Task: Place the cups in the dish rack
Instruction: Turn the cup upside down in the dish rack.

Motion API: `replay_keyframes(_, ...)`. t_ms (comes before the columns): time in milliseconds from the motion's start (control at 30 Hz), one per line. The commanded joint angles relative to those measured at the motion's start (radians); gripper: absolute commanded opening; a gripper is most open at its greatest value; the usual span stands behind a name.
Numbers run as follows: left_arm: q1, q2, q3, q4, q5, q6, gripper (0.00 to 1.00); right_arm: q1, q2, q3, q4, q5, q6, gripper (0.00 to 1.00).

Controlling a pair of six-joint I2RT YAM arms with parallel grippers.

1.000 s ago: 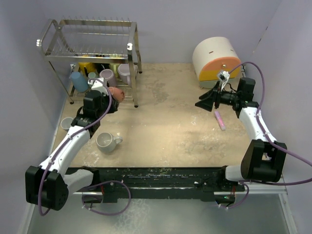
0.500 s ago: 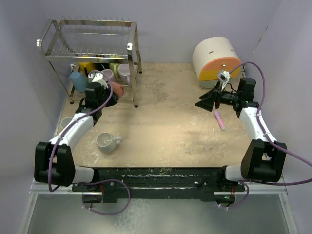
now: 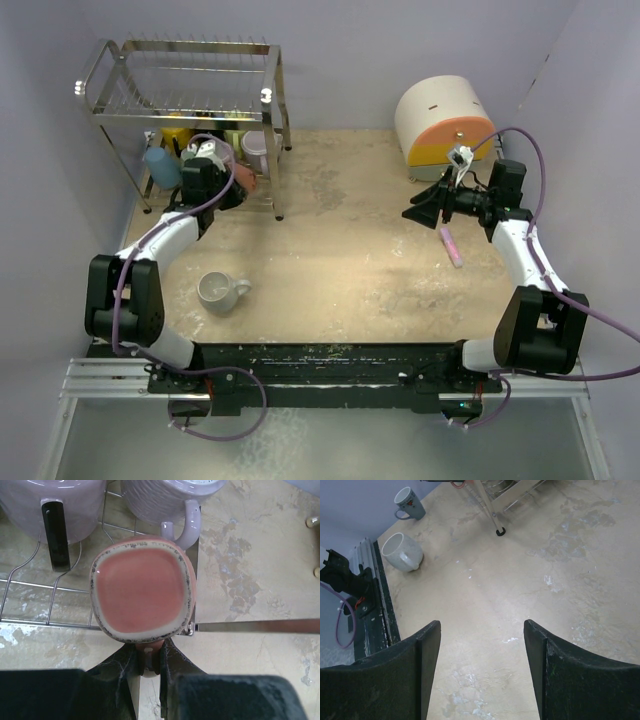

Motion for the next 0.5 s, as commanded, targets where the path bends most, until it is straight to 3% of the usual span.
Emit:
replay_keyframes(0, 0.007, 0.035, 0.089, 0.106, 0.029, -0.012, 0.0, -0.009, -0.032, 0.039, 0.0, -0.009, -0.022, 0.69)
replay_keyframes(467, 0.007, 0.206, 0.222, 0.05, 0.008, 0.023, 0.0, -0.016, -0.031, 0.04, -0.004, -0.015, -0.023, 0.69)
